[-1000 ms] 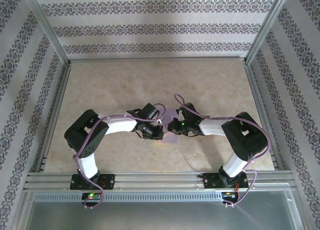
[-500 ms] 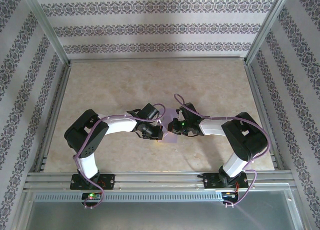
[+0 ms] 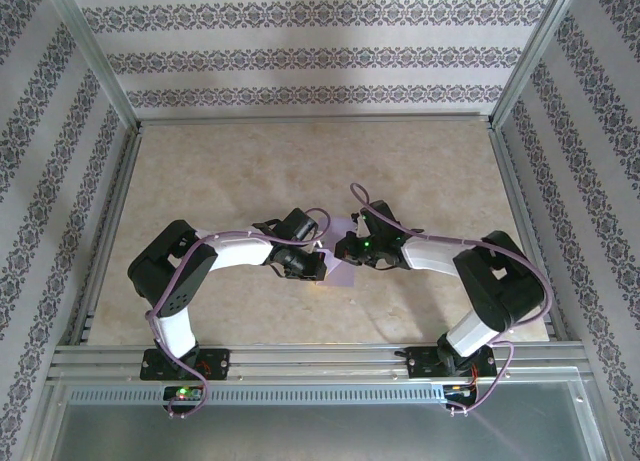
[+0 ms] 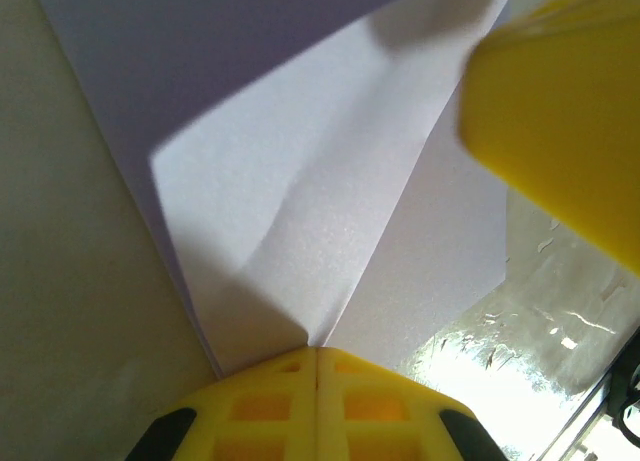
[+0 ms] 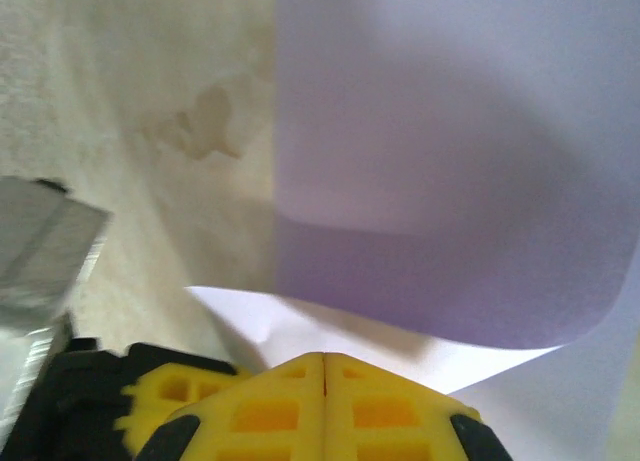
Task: Fold a paper plane with a square sheet of paper (fold left side to right side)
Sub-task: Fold the triangle a second time at the center of the table.
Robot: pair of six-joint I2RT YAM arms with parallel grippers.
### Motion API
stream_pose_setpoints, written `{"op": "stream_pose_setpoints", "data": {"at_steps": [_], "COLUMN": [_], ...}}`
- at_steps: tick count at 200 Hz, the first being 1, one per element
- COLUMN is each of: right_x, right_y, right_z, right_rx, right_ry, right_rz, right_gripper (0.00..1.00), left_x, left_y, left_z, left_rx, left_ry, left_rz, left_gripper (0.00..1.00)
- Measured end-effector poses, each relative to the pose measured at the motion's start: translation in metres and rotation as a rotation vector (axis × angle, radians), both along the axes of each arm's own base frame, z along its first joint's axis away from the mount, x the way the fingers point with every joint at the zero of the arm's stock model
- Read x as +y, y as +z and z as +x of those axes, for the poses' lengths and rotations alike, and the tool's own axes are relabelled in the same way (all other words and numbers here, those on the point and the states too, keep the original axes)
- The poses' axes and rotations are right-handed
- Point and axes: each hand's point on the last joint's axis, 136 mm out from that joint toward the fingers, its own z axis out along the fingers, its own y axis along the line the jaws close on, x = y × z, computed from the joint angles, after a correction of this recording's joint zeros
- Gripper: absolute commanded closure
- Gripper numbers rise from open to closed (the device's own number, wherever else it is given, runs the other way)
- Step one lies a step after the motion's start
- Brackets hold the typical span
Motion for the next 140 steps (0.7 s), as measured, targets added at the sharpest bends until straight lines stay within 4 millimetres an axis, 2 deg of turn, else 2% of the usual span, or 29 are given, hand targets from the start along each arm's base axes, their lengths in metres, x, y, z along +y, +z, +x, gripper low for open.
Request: {"op": "stream_pose_setpoints", "data": {"at_steps": [29,70,102,140], "right_x": [0.001,0.011,0.018,0.020], "right_y": [0.011,0.002,0.001,-0.011], "right_z": [-0.005,-0.026,-0.027,-0.025], "right_rx": [-0.033,-0.010,-0.019,-0.004], "right_ry": [0.007,0.041,0.048,0.039], "right_rz": [0.022,0.011,0.019,0.007], "right_gripper": [1.00,1.00,1.00,1.00], "left_x": [0.000,0.000,0.000,0.000], "left_y": [0.000,0.000,0.000,0.000], "left_z": [0.000,0.000,0.000,0.000], "left_rx": [0.000,0.000,0.000,0.000], "left_ry": [0.000,0.000,0.000,0.000], "left_rz": [0.000,0.000,0.000,0.000], "left_gripper": [1.00,1.00,1.00,1.00]}}
